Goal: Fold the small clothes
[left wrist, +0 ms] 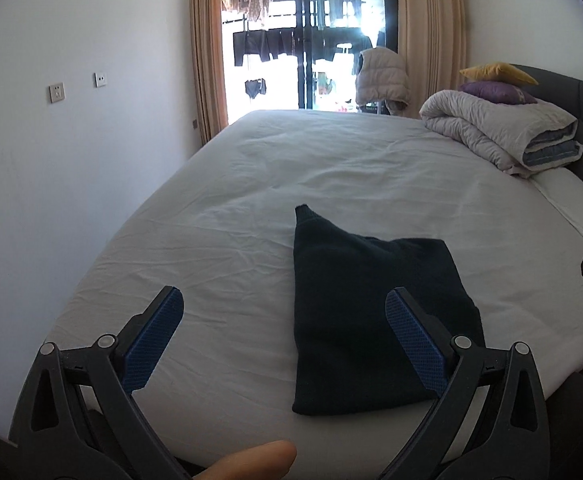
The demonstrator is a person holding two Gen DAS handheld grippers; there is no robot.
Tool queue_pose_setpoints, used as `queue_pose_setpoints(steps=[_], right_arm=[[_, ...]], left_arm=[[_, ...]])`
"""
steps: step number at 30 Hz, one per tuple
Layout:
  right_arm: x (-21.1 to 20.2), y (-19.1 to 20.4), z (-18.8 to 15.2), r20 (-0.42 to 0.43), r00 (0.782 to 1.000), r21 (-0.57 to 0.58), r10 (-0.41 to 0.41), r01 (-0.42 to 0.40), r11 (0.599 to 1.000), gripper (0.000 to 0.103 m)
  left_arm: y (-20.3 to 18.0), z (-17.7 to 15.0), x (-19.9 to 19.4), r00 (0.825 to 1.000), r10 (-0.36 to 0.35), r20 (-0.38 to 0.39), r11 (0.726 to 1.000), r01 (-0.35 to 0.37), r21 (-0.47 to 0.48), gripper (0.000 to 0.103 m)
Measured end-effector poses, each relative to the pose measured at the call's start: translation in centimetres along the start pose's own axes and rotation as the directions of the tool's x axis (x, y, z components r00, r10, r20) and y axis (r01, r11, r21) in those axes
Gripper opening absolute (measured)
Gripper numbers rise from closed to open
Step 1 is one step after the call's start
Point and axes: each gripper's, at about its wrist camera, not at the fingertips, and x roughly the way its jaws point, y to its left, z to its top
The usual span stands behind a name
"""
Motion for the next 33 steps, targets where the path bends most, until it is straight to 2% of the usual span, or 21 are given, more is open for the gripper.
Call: queue_pose_setpoints(steps=[4,8,19,33], right_arm=[[1.6,0.1,-2.0,-0.123,0.992,0.037,-0.01,0.014,0.999,0.103],[2.6,0.2,-3.1,-0.204,0.979,0.083,0.012,0.005,0.997,0.103],[3.6,2.1,-4.3,-0.272,0.961,0.067,0.042,-0.024,0.997,0.103],[4.1,2.1,-4.7,-0.296,0.954,0.073,0.043,-0.022,0.997,0.103]], left_arm=[[-0.1,-2.2,2.5,0.991,-0.035,-0.125,0.999,0.032,-0.029,0.103],[-0.3,-3.4,4.1,0.983,-0.026,-0.179,0.999,0.022,-0.027,0.103],[-0.3,-4.4,6.0,0.977,-0.02,-0.21,1.0,0.017,-0.018,0.103],[-0.2,-4.5,6.5,0.975,-0.016,-0.223,1.0,0.012,-0.016,0.103]])
